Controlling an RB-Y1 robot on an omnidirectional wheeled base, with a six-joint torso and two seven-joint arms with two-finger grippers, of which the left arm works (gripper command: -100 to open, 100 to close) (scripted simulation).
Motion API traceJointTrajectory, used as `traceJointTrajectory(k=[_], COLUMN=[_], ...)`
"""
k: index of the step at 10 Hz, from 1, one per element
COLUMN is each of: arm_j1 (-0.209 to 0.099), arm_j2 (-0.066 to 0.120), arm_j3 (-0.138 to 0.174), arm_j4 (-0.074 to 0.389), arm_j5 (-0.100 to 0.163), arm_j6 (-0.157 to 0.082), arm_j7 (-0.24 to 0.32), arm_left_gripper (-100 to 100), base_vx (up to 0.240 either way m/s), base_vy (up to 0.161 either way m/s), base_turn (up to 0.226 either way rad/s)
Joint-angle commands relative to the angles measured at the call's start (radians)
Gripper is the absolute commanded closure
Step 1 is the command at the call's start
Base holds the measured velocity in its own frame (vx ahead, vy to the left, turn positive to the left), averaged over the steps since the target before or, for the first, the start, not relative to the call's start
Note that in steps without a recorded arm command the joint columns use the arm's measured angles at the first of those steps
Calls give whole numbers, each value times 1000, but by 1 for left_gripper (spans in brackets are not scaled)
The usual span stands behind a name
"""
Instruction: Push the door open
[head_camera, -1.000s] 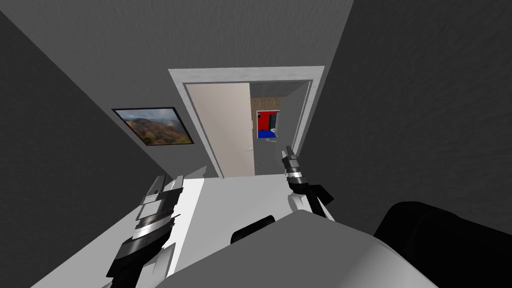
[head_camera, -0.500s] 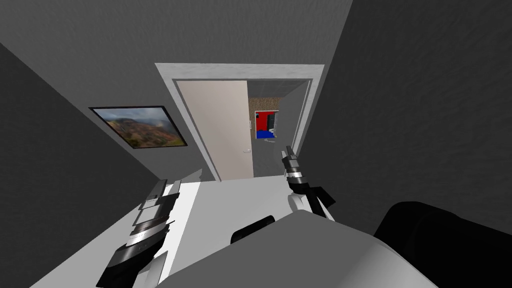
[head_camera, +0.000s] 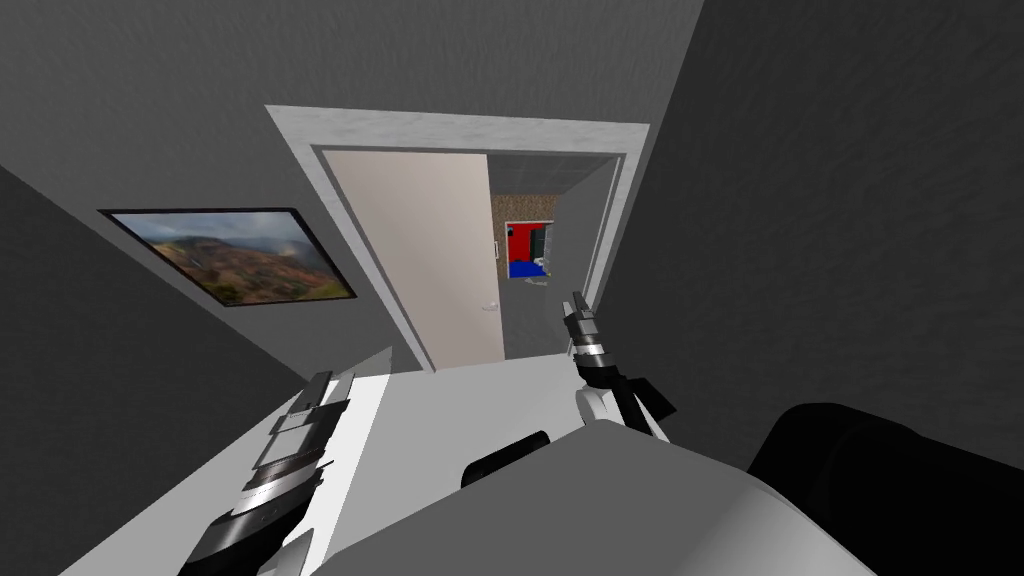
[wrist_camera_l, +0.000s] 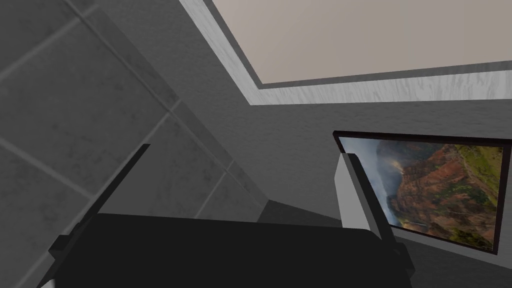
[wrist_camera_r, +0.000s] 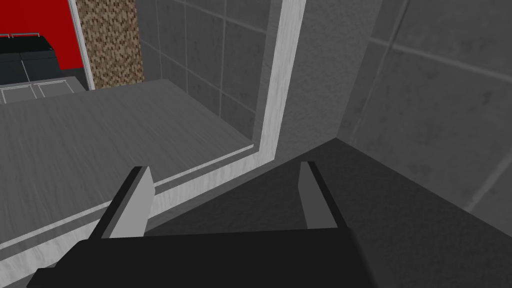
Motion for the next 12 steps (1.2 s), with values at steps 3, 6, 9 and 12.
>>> traceJointTrajectory(k=[3, 6, 9, 12], arm_j1=[-10, -22, -31, -40], arm_j2=[-4, -5, -7, -10], arm_j3=[53, 113, 158, 204], arm_j4=[67, 142, 197, 253], arm_j5=[-63, -128, -176, -225], arm_j6=[-50, -103, -142, -181], arm_j7=[30, 65, 90, 116], arm_left_gripper=[-100, -100, -100, -100], base_vx=[110, 105, 137, 88], base_vy=[-30, -23, -32, -31], base_turn=[-59, -61, -60, -53])
